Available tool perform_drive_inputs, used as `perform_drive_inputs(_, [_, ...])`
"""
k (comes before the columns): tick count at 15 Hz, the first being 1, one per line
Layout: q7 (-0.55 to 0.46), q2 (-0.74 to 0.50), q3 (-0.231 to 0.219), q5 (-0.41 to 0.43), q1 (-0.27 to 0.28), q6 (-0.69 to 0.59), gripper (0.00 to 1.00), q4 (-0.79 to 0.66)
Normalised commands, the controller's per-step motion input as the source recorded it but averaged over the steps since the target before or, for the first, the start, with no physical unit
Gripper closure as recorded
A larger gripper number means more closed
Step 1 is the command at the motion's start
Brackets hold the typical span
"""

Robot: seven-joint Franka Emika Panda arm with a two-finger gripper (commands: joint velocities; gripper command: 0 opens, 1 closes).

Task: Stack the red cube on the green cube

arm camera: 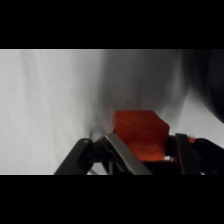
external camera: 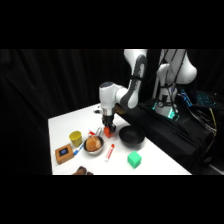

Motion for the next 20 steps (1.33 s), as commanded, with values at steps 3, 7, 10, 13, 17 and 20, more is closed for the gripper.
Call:
perform_drive_inputs(3, [0.21, -0.47, -0.102, -0.125, 0.152, -0.35, 0.74, -0.14])
perform_drive_inputs(7, [0.32, -0.44, -0.102, -0.226, 0.207, -0.34, 0.74, -0.14])
perform_drive_inputs(10, [0.30, -0.37, 0.015, -0.144, 0.186, -0.26, 0.74, -0.16])
perform_drive_inputs(13, [0.32, -0.32, 0.109, -0.036, 0.180, -0.18, 0.74, -0.19])
perform_drive_inputs(17, [0.31, -0.28, 0.137, -0.013, 0.173, -0.09, 0.74, -0.20])
perform_drive_inputs(20, [0.24, -0.24, 0.127, 0.022, 0.138, -0.02, 0.74, -0.16])
